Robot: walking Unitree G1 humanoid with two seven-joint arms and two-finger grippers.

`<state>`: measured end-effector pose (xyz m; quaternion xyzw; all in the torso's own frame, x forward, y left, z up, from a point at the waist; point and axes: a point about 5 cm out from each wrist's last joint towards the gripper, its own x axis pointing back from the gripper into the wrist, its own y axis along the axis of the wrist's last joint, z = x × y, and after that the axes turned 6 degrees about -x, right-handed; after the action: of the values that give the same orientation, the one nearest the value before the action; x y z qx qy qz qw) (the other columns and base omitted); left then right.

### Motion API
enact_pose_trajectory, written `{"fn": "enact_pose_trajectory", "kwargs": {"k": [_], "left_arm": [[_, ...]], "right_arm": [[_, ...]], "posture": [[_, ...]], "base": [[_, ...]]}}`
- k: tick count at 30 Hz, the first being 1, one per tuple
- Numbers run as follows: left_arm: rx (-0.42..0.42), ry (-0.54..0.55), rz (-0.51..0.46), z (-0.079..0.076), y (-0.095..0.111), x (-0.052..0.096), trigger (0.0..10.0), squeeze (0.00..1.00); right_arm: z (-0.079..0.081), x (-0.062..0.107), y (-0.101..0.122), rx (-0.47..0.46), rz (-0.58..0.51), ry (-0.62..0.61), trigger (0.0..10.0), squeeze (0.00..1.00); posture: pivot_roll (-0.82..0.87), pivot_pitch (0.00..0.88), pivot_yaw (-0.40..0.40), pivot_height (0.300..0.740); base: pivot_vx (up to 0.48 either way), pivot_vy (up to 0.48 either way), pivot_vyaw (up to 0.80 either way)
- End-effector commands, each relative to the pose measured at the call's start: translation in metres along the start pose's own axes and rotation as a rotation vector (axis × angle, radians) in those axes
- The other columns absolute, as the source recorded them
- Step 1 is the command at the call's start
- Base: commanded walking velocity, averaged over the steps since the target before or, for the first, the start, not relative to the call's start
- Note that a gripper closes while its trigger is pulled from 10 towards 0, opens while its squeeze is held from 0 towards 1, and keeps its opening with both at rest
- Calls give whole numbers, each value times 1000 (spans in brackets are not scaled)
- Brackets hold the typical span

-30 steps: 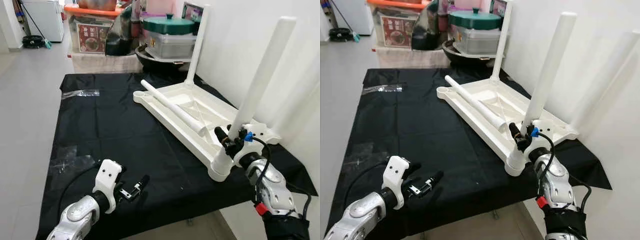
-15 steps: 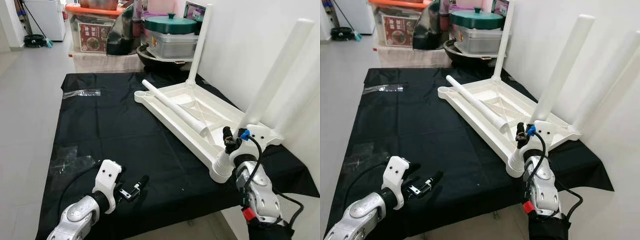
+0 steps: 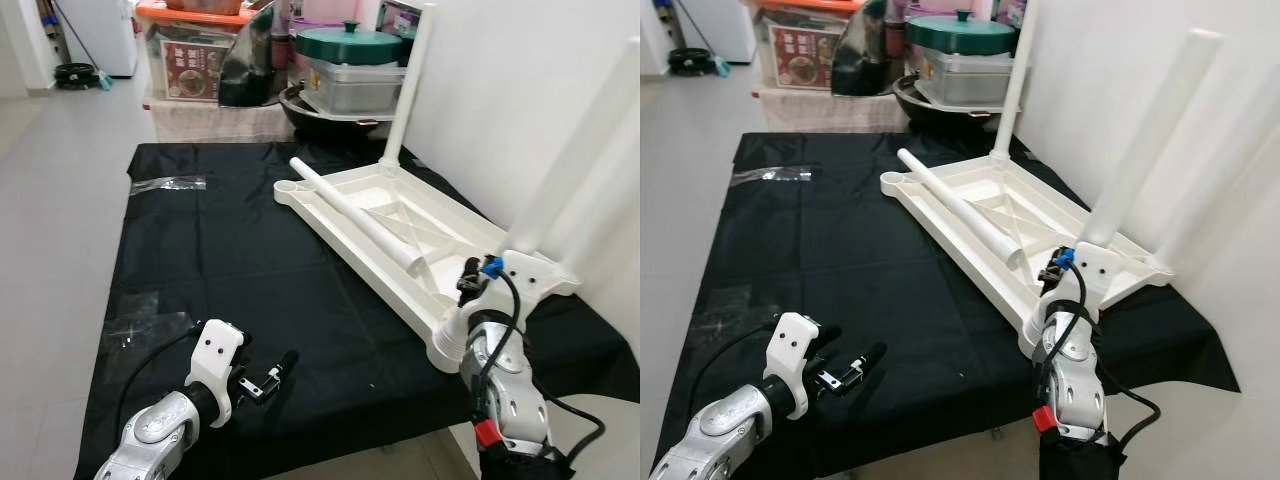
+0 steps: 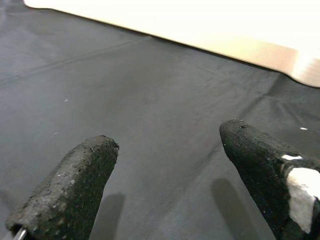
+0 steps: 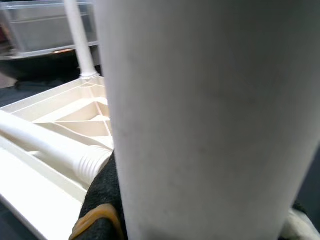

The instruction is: Building children table

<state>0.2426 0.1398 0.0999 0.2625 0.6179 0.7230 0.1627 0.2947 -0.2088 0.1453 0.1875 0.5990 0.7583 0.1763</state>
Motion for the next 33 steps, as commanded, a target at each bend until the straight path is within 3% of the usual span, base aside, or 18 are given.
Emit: {"fn": "enact_pose_trajectory", "kwargs": {"k": [1, 11, 21, 33], "left_arm": [[3, 0, 26, -1, -6, 0, 10000, 0], [1, -1, 27, -1, -5, 1, 10000, 0], [-3, -5, 29, -2, -6, -1, 10000, 0], [-4, -9, 29, -2, -7, -3, 10000, 0]], "right_arm": [[-25, 7, -39, 63, 188, -136, 10000, 0], [-22, 13, -32, 28, 152, -175, 10000, 0], [-5, 13, -8, 51, 6, -62, 10000, 0], [-2, 12, 1, 54, -31, -36, 10000, 0]], "posture": [[29, 0, -92, 740], [31, 0, -89, 740], [25, 0, -87, 740], [23, 0, -91, 740]], "base": [[0, 0, 0], [0, 0, 0], [0, 0, 0], [0, 0, 0]]}}
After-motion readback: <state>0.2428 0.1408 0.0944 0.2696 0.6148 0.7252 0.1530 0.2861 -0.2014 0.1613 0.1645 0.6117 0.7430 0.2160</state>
